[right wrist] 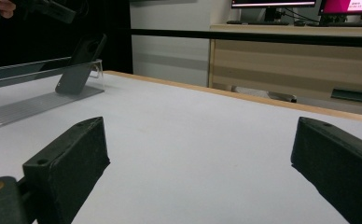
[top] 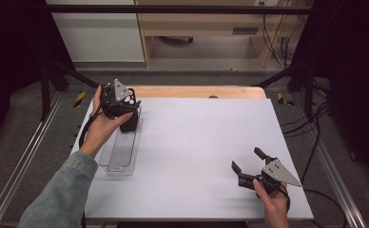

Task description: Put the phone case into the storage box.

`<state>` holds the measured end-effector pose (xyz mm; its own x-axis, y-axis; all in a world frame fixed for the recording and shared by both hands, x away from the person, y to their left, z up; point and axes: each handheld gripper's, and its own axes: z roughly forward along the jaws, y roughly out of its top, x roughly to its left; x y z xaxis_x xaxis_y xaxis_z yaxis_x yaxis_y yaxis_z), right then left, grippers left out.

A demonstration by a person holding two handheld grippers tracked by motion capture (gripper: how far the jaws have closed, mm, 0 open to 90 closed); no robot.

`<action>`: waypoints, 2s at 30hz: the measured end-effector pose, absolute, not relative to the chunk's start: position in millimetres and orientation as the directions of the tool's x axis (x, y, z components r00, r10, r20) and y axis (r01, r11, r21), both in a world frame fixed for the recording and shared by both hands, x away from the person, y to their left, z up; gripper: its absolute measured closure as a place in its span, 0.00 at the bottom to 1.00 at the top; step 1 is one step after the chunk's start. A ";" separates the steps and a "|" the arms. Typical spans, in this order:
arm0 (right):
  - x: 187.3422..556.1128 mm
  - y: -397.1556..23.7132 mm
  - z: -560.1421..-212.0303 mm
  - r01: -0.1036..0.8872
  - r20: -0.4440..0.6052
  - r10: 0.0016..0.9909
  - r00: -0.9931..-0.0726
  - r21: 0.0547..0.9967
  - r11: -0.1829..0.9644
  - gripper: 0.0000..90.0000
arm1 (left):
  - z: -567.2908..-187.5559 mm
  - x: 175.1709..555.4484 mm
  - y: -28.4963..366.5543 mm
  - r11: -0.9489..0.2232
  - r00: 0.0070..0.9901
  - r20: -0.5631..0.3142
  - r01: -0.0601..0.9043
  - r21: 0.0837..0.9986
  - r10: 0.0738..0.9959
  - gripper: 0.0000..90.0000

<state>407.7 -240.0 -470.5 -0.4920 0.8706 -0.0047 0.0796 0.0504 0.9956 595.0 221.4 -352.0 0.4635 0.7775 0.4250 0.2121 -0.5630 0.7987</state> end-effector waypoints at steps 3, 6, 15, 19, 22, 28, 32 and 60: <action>407.8 -239.9 -470.5 0.079 -0.004 0.870 -0.493 0.996 0.050 0.05 | -350.8 594.5 221.0 -0.534 0.475 0.388 0.221 0.816 0.789 0.09; 407.6 -240.3 -470.3 0.079 -0.004 0.871 -0.492 0.996 0.049 0.05 | -350.2 593.8 219.9 -0.504 0.478 0.357 0.223 0.835 0.803 0.09; 407.4 -240.6 -469.8 0.077 -0.004 0.871 -0.491 0.996 0.048 0.05 | -347.6 589.3 215.6 -0.455 0.508 0.294 0.228 0.861 0.810 0.07; 407.2 -240.8 -469.6 0.078 -0.003 0.871 -0.491 0.996 0.047 0.05 | -345.8 586.2 213.9 -0.426 0.515 0.266 0.220 0.877 0.815 0.07; 407.1 -240.7 -469.5 0.077 -0.003 0.871 -0.491 0.996 0.047 0.05 | -346.7 584.0 212.9 -0.421 0.520 0.261 0.216 0.881 0.813 0.07; 407.1 -240.8 -469.3 0.078 -0.002 0.871 -0.492 0.996 0.046 0.05 | -348.6 578.4 211.2 -0.410 0.534 0.250 0.205 0.889 0.808 0.06; 407.0 -240.6 -469.1 0.076 -0.005 0.870 -0.493 0.996 0.049 0.05 | -349.2 575.0 210.4 -0.393 0.544 0.233 0.198 0.898 0.806 0.05; 406.7 -239.8 -468.6 0.072 -0.007 0.868 -0.496 0.996 0.050 0.04 | -345.2 546.4 201.7 -0.285 0.588 0.149 0.145 0.948 0.795 0.03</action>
<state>406.7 -239.8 -468.6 -0.4959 0.8683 -0.0075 0.0724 0.0499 0.9961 546.4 201.7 -345.2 0.5876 0.7952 0.1495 0.1446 -0.2850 0.9476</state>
